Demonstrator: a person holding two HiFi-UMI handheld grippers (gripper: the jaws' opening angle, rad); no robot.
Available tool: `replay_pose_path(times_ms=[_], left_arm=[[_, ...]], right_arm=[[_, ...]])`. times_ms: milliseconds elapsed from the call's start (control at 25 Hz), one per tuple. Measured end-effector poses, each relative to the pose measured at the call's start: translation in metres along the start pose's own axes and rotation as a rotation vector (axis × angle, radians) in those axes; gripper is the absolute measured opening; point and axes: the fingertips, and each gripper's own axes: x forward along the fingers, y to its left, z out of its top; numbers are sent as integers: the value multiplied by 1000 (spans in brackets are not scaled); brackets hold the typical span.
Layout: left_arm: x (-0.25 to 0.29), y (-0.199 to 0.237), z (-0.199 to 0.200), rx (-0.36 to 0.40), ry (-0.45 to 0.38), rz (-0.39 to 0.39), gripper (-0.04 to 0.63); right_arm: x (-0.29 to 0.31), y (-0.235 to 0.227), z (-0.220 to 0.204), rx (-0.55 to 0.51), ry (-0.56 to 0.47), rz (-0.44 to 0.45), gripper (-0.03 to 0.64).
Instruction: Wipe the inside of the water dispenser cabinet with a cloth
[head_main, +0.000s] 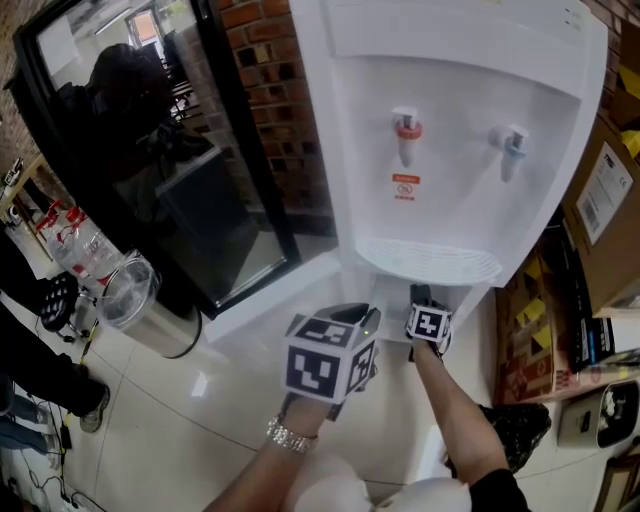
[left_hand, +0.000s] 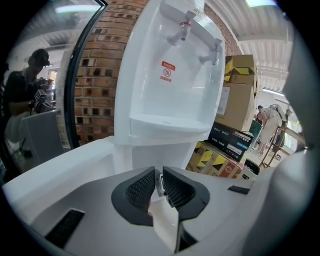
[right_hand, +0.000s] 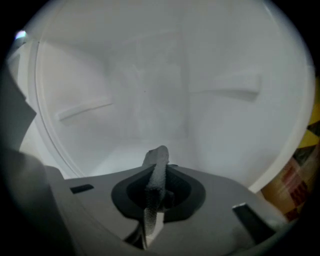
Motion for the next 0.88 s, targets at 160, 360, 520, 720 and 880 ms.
replay_pose_path(times_ms=[160, 360, 520, 720, 880], left_arm=[[3, -5, -1, 3, 3, -6, 52], [1, -5, 0, 3, 2, 3, 52], [-4, -2, 2, 0, -5, 14, 52], [-9, 1, 5, 3, -12, 24, 52], [-9, -2, 6, 7, -12, 17, 52]], right_arm=[[-11, -7, -5, 27, 11, -44, 17], [-33, 70, 6, -55, -67, 120, 18], [-44, 130, -6, -147, -79, 271, 18], [-35, 110, -27, -115, 0, 218, 18], [-32, 62, -36, -63, 32, 103, 18]])
